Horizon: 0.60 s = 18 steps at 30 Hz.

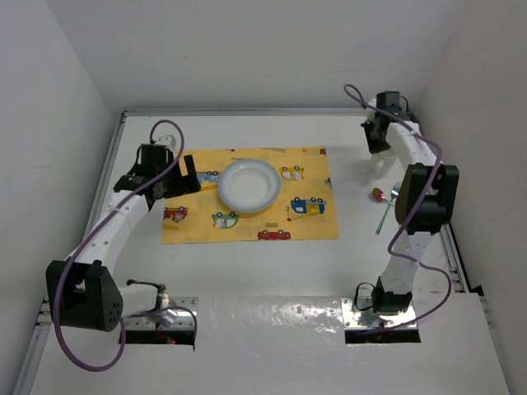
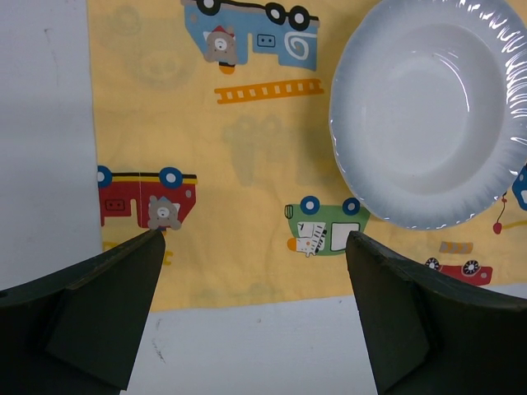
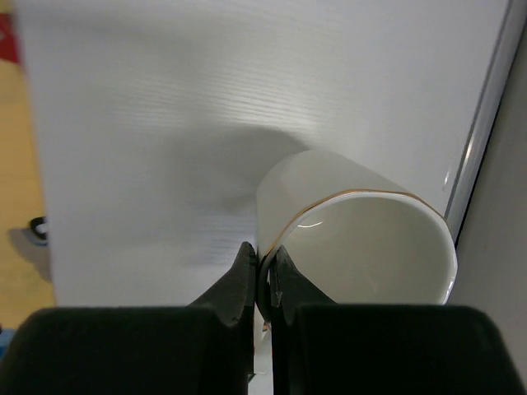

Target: Set the dinner table for one person

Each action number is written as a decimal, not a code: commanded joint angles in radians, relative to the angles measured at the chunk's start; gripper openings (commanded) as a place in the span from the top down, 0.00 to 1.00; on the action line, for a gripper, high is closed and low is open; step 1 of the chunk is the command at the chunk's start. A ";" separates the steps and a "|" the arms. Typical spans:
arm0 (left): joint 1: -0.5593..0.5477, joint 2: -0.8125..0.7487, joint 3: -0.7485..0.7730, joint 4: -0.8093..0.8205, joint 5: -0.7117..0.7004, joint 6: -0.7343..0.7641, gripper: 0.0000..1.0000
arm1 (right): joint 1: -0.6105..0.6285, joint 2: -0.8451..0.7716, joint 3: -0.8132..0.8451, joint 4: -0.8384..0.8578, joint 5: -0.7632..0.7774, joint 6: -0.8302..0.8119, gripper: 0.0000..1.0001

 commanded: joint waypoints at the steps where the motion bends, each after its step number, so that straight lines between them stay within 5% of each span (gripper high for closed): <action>1: -0.006 -0.007 0.038 0.036 0.012 0.018 0.10 | 0.114 -0.155 0.070 0.097 0.019 -0.160 1.00; 18: -0.006 -0.075 0.003 0.013 -0.010 0.024 0.09 | 0.299 -0.130 0.131 0.003 -0.362 -0.545 1.00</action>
